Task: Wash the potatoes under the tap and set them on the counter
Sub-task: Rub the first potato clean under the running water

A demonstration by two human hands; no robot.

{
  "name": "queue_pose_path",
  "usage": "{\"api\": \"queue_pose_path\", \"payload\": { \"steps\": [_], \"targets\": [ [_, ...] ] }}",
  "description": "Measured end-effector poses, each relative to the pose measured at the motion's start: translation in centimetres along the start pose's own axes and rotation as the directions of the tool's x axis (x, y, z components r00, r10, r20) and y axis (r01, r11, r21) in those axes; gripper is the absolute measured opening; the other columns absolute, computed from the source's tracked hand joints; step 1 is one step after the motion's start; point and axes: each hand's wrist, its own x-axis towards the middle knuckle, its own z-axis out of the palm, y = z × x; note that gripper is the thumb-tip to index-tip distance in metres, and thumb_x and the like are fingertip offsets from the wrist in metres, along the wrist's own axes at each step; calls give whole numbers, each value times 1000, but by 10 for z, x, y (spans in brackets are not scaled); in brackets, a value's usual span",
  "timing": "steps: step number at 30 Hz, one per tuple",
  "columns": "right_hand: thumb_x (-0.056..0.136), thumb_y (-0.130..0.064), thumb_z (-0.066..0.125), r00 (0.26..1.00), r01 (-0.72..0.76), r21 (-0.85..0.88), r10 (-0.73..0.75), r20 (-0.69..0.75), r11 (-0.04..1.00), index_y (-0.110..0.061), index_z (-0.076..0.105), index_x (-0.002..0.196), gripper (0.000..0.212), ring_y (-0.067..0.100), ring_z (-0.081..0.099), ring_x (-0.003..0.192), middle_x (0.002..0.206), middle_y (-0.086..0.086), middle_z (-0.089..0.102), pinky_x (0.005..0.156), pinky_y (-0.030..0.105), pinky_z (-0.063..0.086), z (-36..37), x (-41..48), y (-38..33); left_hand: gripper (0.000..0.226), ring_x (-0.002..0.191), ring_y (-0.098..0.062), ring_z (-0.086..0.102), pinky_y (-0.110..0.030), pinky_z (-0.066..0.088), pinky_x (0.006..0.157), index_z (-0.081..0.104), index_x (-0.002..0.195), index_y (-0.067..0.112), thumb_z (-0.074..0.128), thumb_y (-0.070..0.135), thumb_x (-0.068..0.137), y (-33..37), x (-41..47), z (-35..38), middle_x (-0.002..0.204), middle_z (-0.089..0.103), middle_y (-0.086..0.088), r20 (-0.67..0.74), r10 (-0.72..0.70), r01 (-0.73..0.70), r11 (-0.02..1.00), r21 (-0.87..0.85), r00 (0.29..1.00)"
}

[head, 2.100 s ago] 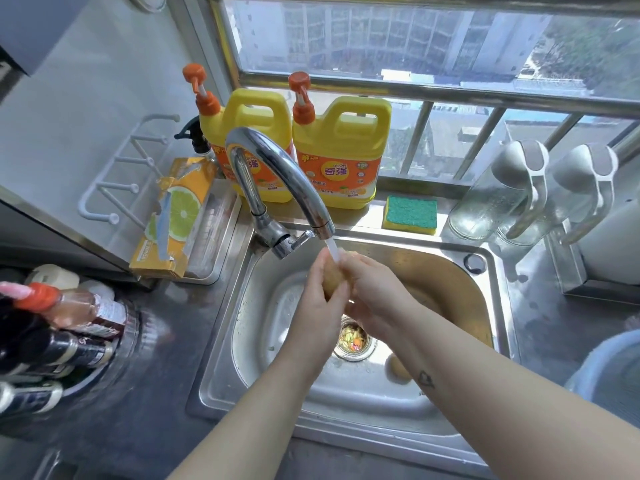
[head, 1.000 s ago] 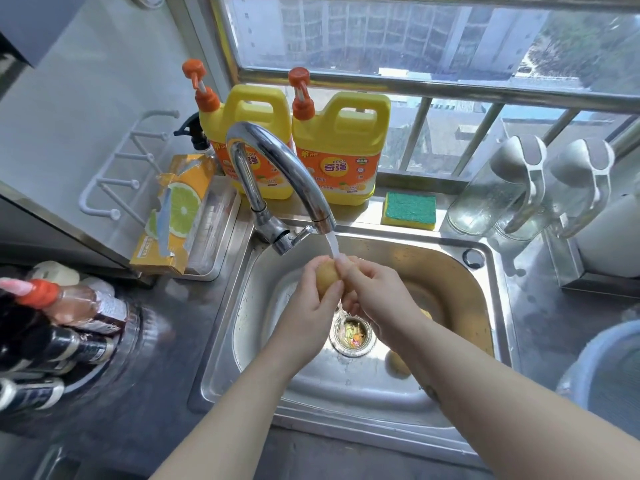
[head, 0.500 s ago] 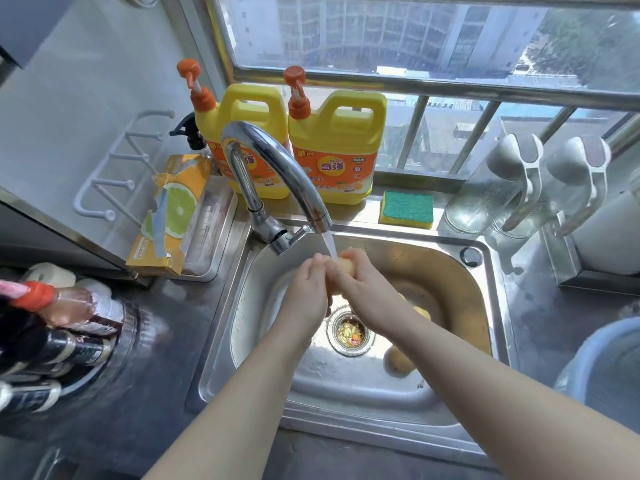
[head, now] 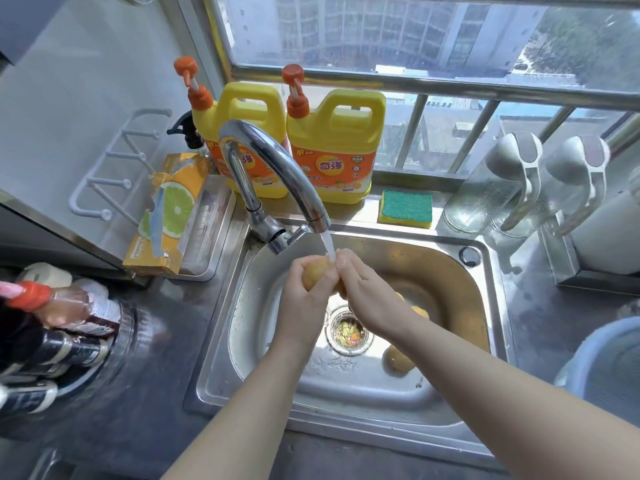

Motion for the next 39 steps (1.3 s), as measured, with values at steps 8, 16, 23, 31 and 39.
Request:
{"api": "queue_pose_path", "payload": {
  "steps": [8,16,23,31,39],
  "targets": [
    [102,-36,49,994,102,-256,-86,73,961,-34,25,146,50,15,60,92,110,-9,61,80,32,45,5,-17,1,25,66,-21,59,-25,40,52,74,79,20,52,30,82,24,18,8,77,69,-5,-154,-218,208,975,-73,964],
    [102,-50,44,995,-51,-118,40,-93,992,-23,46,131,39,19,58,92,105,-1,64,77,34,43,1,-5,5,38,53,-11,41,-27,35,52,62,99,12,32,32,108,16,12,6,69,49,1,-64,-118,124,987,102,991],
    [104,-51,39,962,-273,211,265,65,939,-19,45,80,41,9,31,45,58,-4,37,47,25,25,-14,0,-8,44,66,-2,47,-21,41,69,47,132,25,44,54,99,3,-2,-7,84,54,9,246,-21,-39,972,233,969],
    [100,-59,34,981,-191,143,193,2,971,-21,51,86,44,3,37,42,58,-10,45,47,24,29,-3,-2,1,30,74,-23,55,-40,43,66,60,90,27,45,52,82,10,13,21,86,65,-3,-70,-56,62,994,88,996],
    [106,-49,35,959,-280,218,282,26,935,-22,55,81,42,10,32,47,59,-1,42,50,27,25,-16,-1,-10,32,47,-7,33,-19,28,44,64,114,19,37,34,108,18,3,11,64,42,2,140,-207,236,942,-239,968]
  ]
}}
